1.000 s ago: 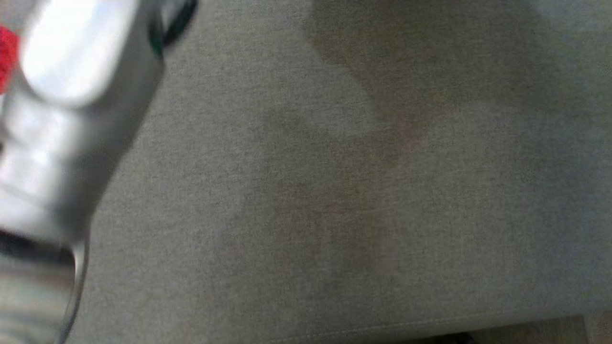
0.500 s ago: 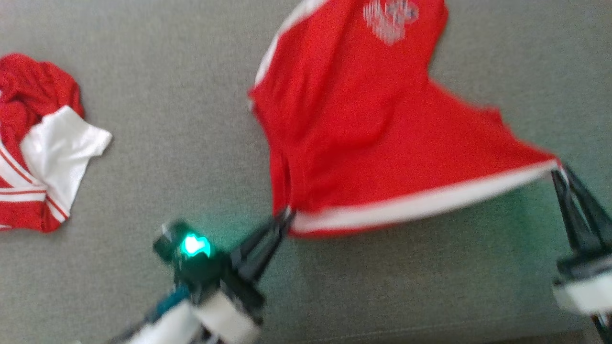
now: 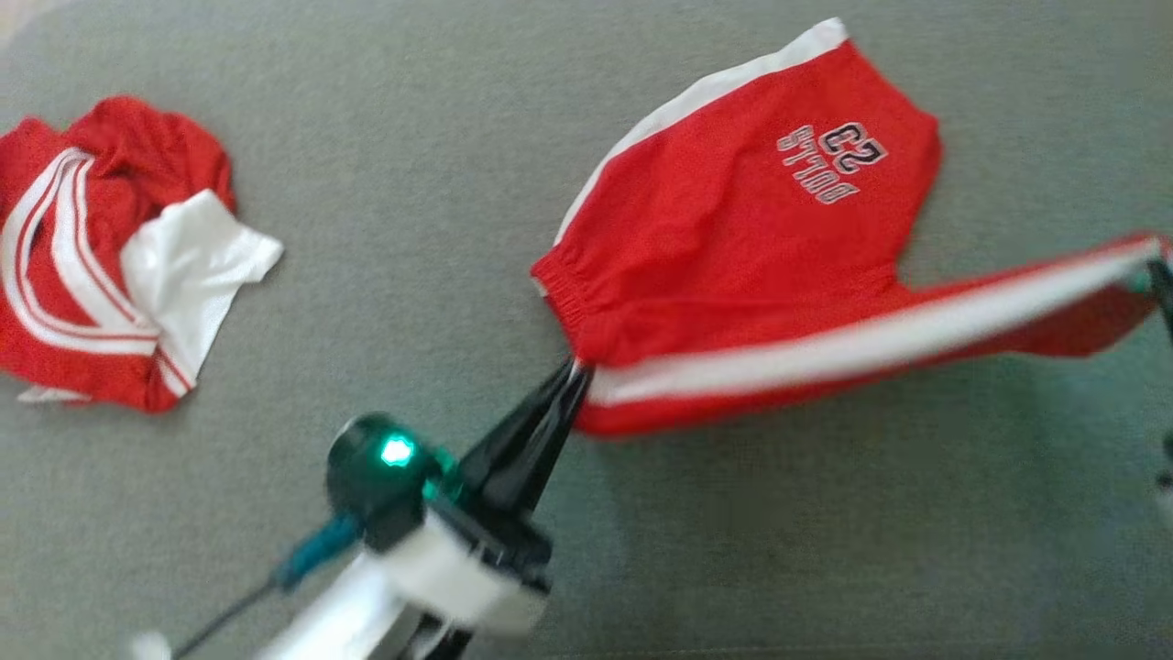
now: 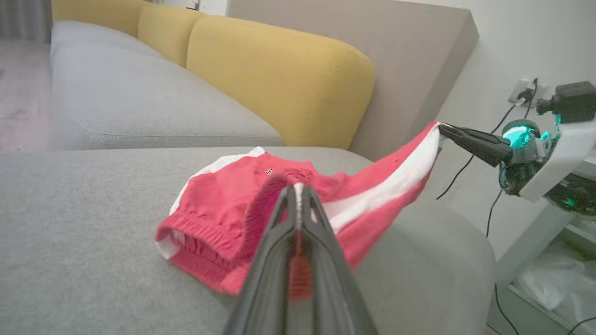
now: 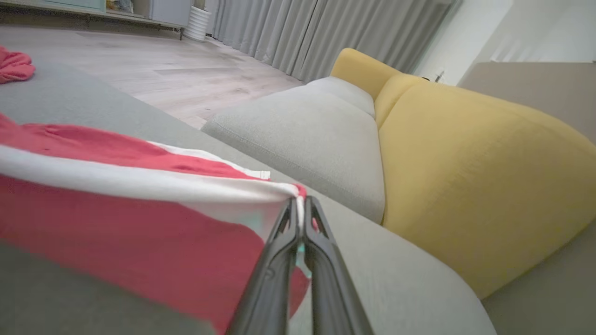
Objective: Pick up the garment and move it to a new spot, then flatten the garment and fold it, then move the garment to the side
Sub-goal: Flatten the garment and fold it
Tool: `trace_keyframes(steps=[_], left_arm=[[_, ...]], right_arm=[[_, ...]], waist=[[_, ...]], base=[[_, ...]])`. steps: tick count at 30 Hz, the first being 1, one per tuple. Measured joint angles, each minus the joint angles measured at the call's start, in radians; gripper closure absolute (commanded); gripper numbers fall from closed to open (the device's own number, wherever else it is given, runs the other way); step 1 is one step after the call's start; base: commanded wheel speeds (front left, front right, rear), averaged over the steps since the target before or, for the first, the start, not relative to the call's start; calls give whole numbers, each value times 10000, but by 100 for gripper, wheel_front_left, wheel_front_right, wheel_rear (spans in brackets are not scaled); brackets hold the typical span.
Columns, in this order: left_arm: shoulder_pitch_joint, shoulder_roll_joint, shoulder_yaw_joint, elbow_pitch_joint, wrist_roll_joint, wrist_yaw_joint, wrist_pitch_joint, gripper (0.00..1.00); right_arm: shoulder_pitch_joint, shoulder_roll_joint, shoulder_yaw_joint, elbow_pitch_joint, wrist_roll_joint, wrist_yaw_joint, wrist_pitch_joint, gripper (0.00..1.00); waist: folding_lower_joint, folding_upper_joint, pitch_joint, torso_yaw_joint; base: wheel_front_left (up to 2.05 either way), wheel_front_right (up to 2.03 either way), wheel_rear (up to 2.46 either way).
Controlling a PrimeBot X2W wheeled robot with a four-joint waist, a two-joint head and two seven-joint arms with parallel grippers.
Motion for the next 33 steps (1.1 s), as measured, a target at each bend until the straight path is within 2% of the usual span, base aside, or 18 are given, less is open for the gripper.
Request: trace_keyframes(steps=[7,11,14,15,17,18,19,20,21,22,23,30,33], left_arm=[[-1816,-1421,387,1521,-1973,-190,483,100],[-2360,-2034,466,2347,-3097,-272,688,100],[-2910,-2276,424,2892,-3530,-276,731,100],[-3283,-2412,336,3162,-3917,-278,731,100],[-3591,-2525,286,3390,-4234,-278,731,100],[-3726,-2571,257,3509,-4360,-278,731,100],[-3836,-2600,219,3582,-4462,-276,729,100],[-3948,-2610,151,3676,-4552,-276,729,100],[-4037,-2612,54,3753,-4644,-276,725,82],[-4117,-2617,-52,3810,-4725,-276,713,25],[-4146,-2631,-79,3810,-4840,-278,692,0],[-4227,-2575,-278,4132,-4798,-261,42,0],[-3985,-2420,138,4155,-3770,190,-188,0]], right_arm=[[-3401,-1852,2086,1902,489,0,725,100],[-5302,-2309,3239,2874,773,0,742,100],[-6562,-2619,4251,3651,943,0,744,100],[-7270,-2685,4918,4199,1018,0,742,100],[-7903,-2635,5499,4730,1193,0,709,100],[-8195,-2602,5751,4993,1264,0,612,81],[-8498,-2546,5973,5265,1283,0,502,48],[-8781,-2437,6130,5540,1283,0,345,0],[-9041,-2295,6253,5806,1279,0,186,0],[-9267,-2130,6328,6080,1277,0,-12,0],[-9440,-1946,6360,6341,1279,0,-186,0],[-9477,-1292,6397,7555,1877,0,-688,0],[-9125,-1064,6180,8094,2614,0,-773,0]], waist=[[3,0,672,703],[4,0,1121,1091],[3,0,1446,1377],[3,0,1648,1550],[3,0,1850,1689],[3,0,1946,1745],[3,0,2040,1795],[3,0,2126,1835],[3,0,2201,1870],[3,-1,2265,1900],[3,-1,2306,1921],[1,0,2156,1899],[-1,0,1945,1857]], base=[[0,0,0],[0,0,0],[0,0,0],[0,0,0],[0,0,0],[0,0,0],[0,0,0],[0,0,0],[0,0,0],[0,0,0],[0,0,0],[0,0,0],[0,0,0]])
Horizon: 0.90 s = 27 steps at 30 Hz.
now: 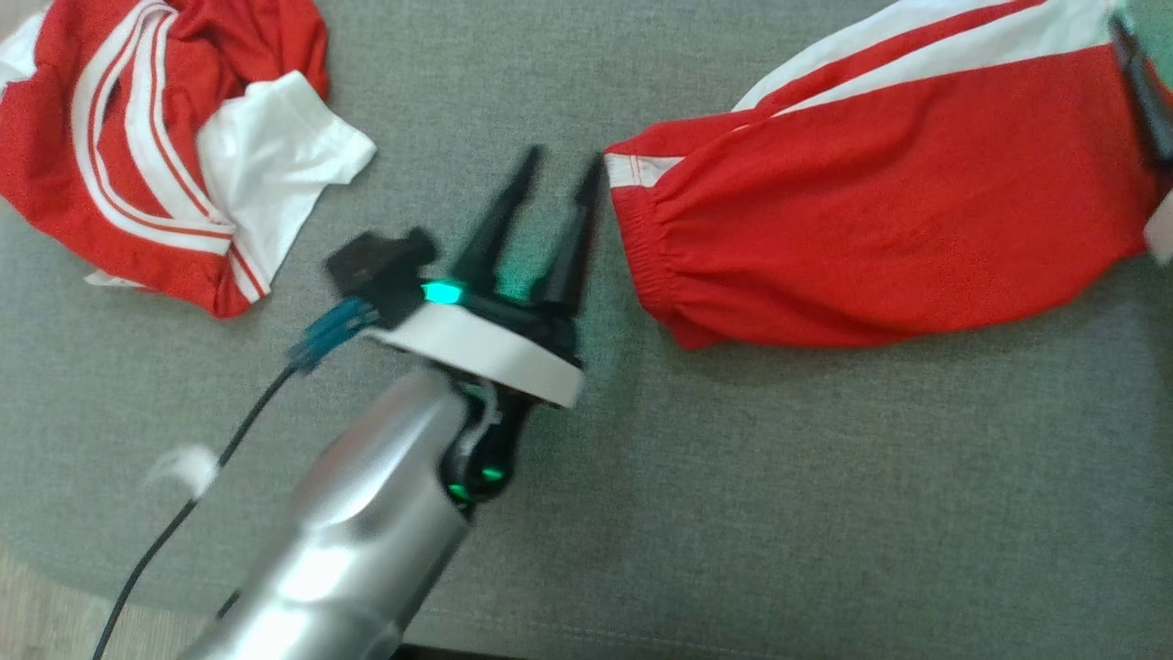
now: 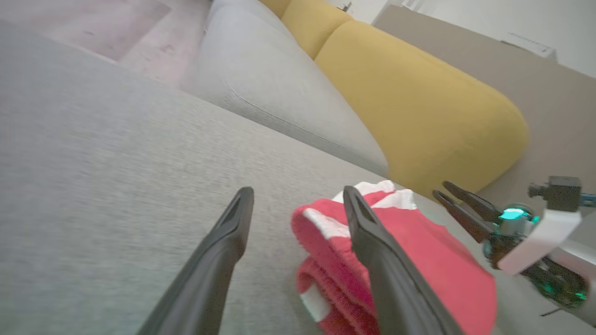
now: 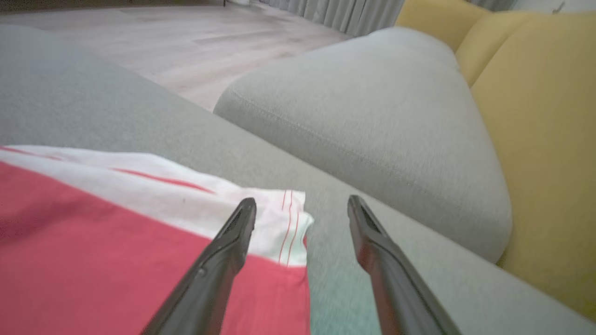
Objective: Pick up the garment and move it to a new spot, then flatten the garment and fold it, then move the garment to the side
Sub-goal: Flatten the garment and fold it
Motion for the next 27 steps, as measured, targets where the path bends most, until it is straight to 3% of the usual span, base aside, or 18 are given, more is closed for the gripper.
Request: trace_keyframes(steps=[5,8,10,11,12,13,14,18,27], left_arm=[[1417,-92,2314,-1894,3043,1279,-25,0],[2499,-224,2953,-3068,5062,1883,-56,0],[3230,-332,3120,-3666,5869,2027,-58,0],[3552,-355,3120,-3858,6194,2029,-56,0],[3847,-391,3133,-4046,6429,2069,-56,0],[4108,-431,3145,-4211,6642,2123,-56,0],[4317,-458,3150,-4347,6934,2178,-56,0],[4857,-451,3172,-4587,8073,2491,-56,0],[5647,-268,3404,-4531,8512,2583,-56,0]], right_arm=[[643,211,50,915,1120,0,468,0],[756,357,186,1338,1837,0,1108,0],[750,336,280,1457,2347,0,1593,0],[750,332,288,1546,2612,0,1781,11],[750,334,284,1645,2913,0,1964,54],[754,339,293,1710,3172,0,2104,83],[769,343,341,1745,3350,0,2201,100],[1122,456,414,2004,3856,0,2086,100],[1740,316,251,3010,3914,0,1241,100]], waist=[[-1,0,-282,143],[0,0,-407,364],[-1,0,-498,537],[-1,0,-555,626],[0,0,-621,704],[0,0,-704,774],[-1,0,-796,831],[0,0,-1231,935],[0,0,-2035,113]], base=[[0,0,0],[0,0,0],[0,0,0],[0,0,0],[0,0,0],[0,0,0],[0,0,0],[0,0,0],[0,0,0]])
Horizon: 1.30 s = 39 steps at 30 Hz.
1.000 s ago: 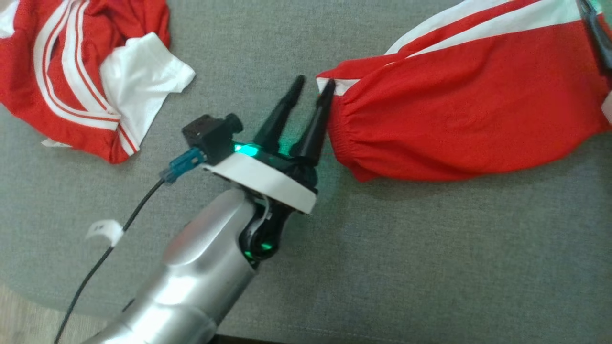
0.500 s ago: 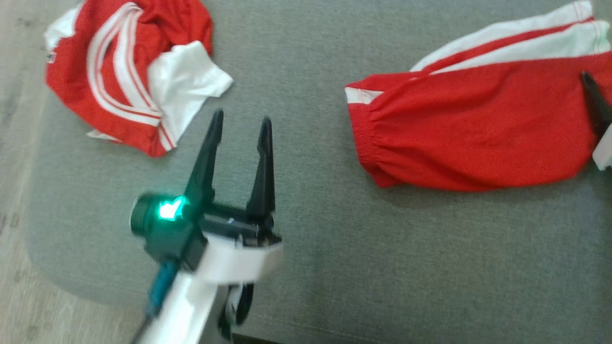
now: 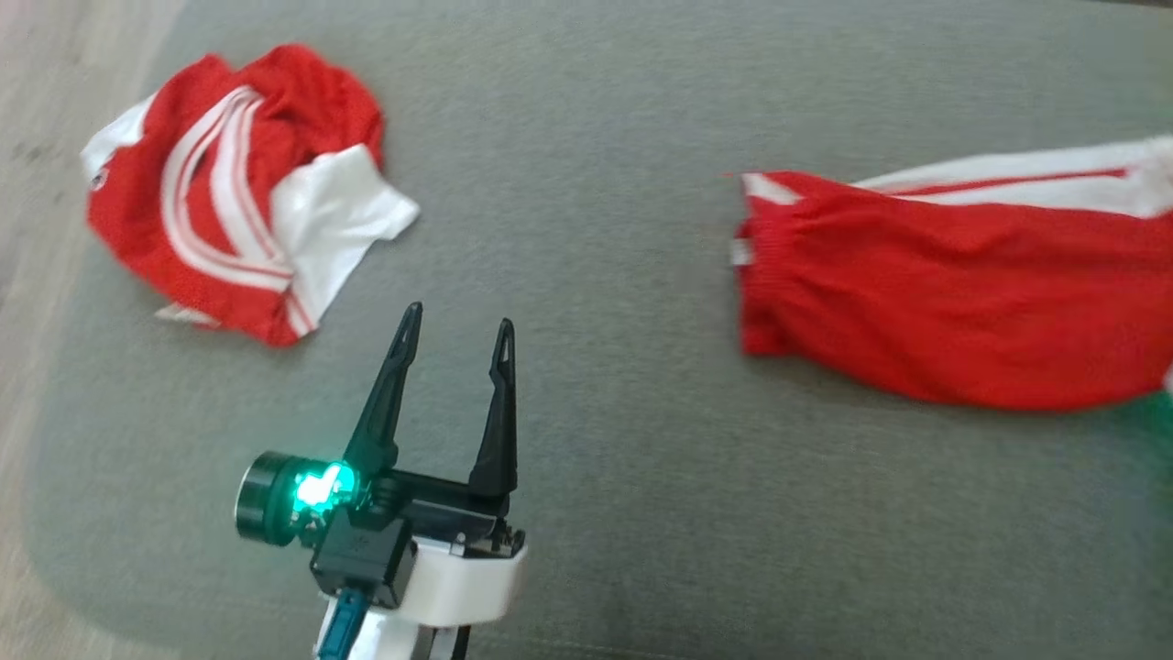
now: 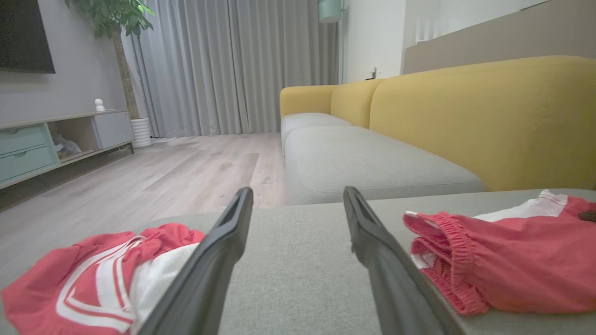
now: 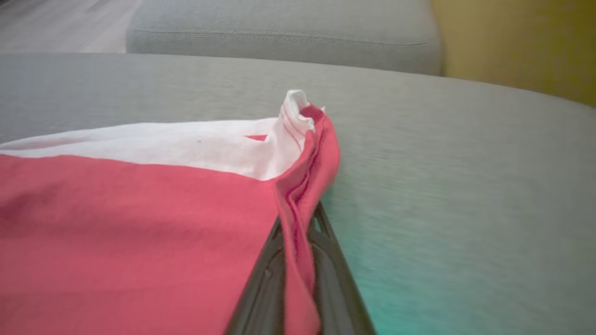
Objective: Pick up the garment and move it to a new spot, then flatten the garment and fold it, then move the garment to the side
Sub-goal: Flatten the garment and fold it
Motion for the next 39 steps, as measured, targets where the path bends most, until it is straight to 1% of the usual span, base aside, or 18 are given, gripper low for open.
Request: trace_keyframes(steps=[3,5,8,11,14,18,20,22,23,24,28,30,32,34,36,39], left_arm=[[2,-8,19,0,-46,-61,-2,0],[2,-19,21,10,-109,-165,-2,0],[2,-50,17,123,-111,-238,0,0],[3,-65,25,267,-111,-309,0,0],[3,-86,38,316,-111,-314,0,0],[2,-115,40,447,-130,-403,0,0],[2,-123,42,510,-198,-412,0,0],[4,-132,71,533,-221,-441,0,0],[6,-148,90,533,-282,-441,0,0],[6,-148,90,533,-282,-441,0,0],[6,-199,75,656,-378,-499,0,0],[8,-209,36,669,-378,-571,0,0],[14,-209,42,669,-378,-569,0,0],[34,-213,42,667,-378,-569,0,0],[105,-217,40,669,-378,-569,0,0],[345,-219,21,669,-397,-569,0,0]], right_arm=[[144,-401,-167,111,-4,0,-186,100],[128,-520,-251,19,-4,0,-236,100],[-93,-520,-244,-458,-71,0,-297,100],[-516,-414,-188,-1267,-211,0,-305,100],[-772,-92,-52,-2337,-230,0,-190,100],[-709,516,132,-3693,-470,0,303,100],[-545,955,117,-4303,-533,0,535,100],[-258,1567,115,-4782,-554,0,782,100],[-72,1946,117,-4924,-593,0,905,58],[-72,1946,117,-4924,-593,0,905,0],[863,3498,293,-5296,-621,0,1168,0],[1245,3833,291,-5572,-646,0,1129,0],[1385,3797,-42,-5783,-947,0,848,0],[1405,3568,-493,-5975,-1461,0,650,0],[1512,3340,-984,-6140,-1964,0,594,0],[2179,3053,-1781,-6067,-2767,0,631,0]], waist=[[0,0,-131,-372],[0,0,-172,-600],[1,0,-192,-905],[2,0,-234,-1127],[1,0,-369,-1231],[1,0,-520,-1227],[1,0,-565,-1150],[1,0,-614,-1081],[0,0,-632,-1054],[0,0,-632,-1054],[1,0,-749,-939],[1,0,-851,-874],[1,0,-979,-836],[0,0,-1115,-815],[0,0,-1229,-777],[0,0,-1330,-666]], base=[[0,0,0],[0,0,0],[0,0,0],[0,0,0],[0,0,0],[0,0,0],[0,0,0],[0,0,0],[0,0,0],[0,0,0],[0,0,0],[0,0,0],[0,0,0],[0,0,0],[0,0,0],[0,0,0]])
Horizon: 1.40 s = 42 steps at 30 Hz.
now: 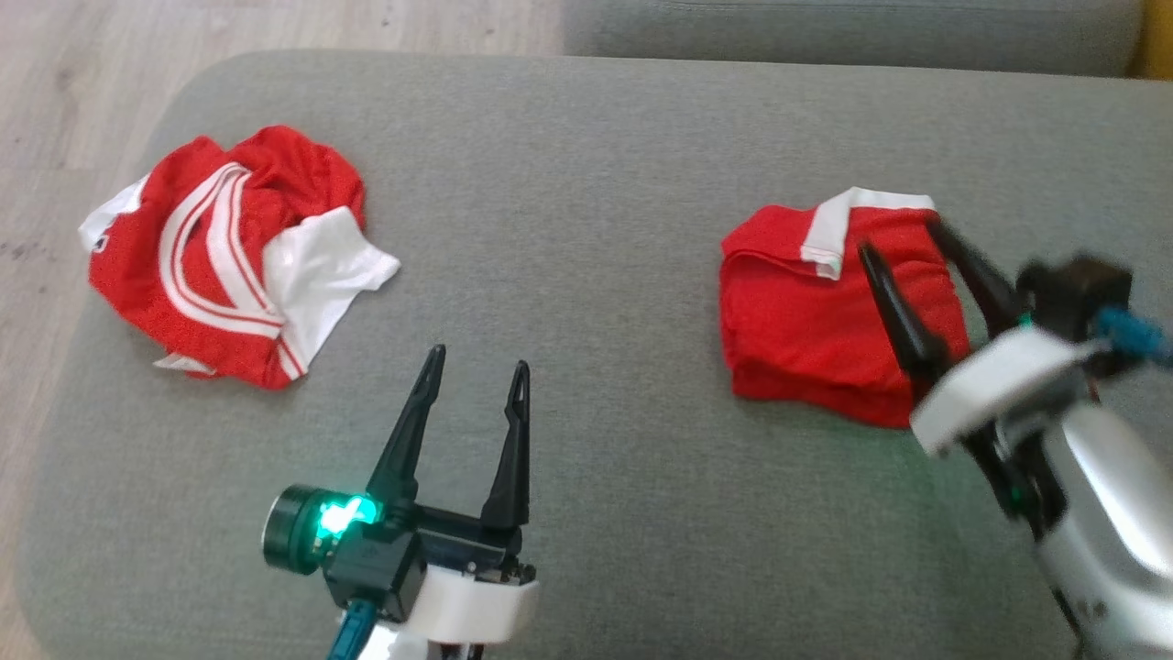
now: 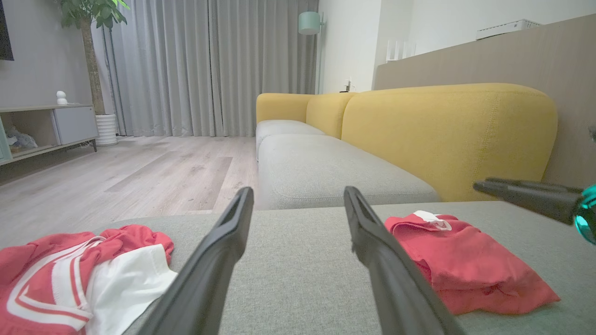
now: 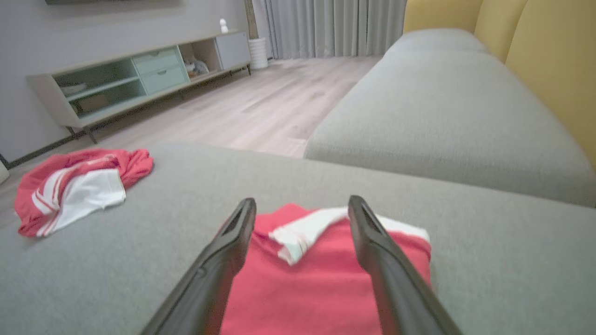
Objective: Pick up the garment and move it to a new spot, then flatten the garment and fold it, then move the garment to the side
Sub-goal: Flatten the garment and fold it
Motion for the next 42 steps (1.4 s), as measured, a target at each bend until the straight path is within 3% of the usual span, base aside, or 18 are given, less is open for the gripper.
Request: trace_keyframes(steps=[1,2,3,4,5,15,17,22,24,29,36,42], left_arm=[[58,0,-23,0,-44,0,0,0],[85,-2,-42,0,-75,-2,0,0],[80,-4,-52,-6,-75,-2,0,0],[74,-2,-54,-17,-73,0,0,0],[71,-2,-58,-19,-73,-2,0,0],[-291,-17,-585,-12,-445,13,0,0],[-406,-19,-669,-23,-533,98,0,0],[-418,-21,-671,46,-543,178,0,0],[-411,-23,-652,169,-604,190,0,0],[-320,-31,-297,416,-738,313,0,0],[300,-25,706,911,-761,297,2,0],[1397,13,1588,1273,-617,255,2,0]], right_arm=[[289,-94,-155,84,-247,0,35,0],[567,-136,-282,173,-339,0,151,19],[786,-128,-385,238,-320,0,293,59],[909,-150,-380,305,-376,0,418,91],[922,-184,-368,395,-477,0,546,100],[-327,-918,151,2278,-334,0,2098,100],[-513,-932,242,2391,-295,0,1776,100],[-1652,-692,401,2176,-295,0,-633,100],[-1860,-460,278,2385,-334,0,-1271,0],[-910,54,-349,2638,-1001,0,-1965,0],[2594,1381,-2679,-370,-3051,0,-1990,0],[4944,2493,-3643,-1457,-3726,0,-1990,0]], waist=[[0,0,-11,56],[0,0,-9,123],[0,0,7,190],[0,0,39,255],[0,0,83,325],[2,0,701,1450],[2,0,822,1654],[4,-1,935,1902],[2,0,808,1859],[1,0,351,1523],[0,0,-399,687],[-1,0,-1203,-112]], base=[[0,0,0],[0,0,0],[0,0,0],[0,0,0],[0,0,0],[0,0,0],[0,0,0],[0,0,0],[0,0,0],[0,0,0],[0,0,0],[0,0,0]])
